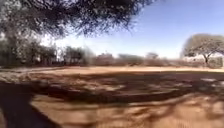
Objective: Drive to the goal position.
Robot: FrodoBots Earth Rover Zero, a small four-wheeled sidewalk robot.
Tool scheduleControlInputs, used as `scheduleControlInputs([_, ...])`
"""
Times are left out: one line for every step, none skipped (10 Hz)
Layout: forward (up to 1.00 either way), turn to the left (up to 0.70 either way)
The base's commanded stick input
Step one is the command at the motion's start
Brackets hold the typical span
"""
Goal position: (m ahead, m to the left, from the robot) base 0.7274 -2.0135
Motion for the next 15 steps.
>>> scheduleControlInputs([1.0,0.0])
scheduleControlInputs([1.0,0.0])
scheduleControlInputs([1.0,0.0])
scheduleControlInputs([1.0,0.0])
scheduleControlInputs([1.0,0.0])
scheduleControlInputs([1.0,0.0])
scheduleControlInputs([1.0,0.0])
scheduleControlInputs([1.0,0.0])
scheduleControlInputs([1.0,0.0])
scheduleControlInputs([1.0,0.0])
scheduleControlInputs([1.0,0.0])
scheduleControlInputs([1.0,0.23])
scheduleControlInputs([1.0,0.19])
scheduleControlInputs([1.0,0.15])
scheduleControlInputs([1.0,0.1])
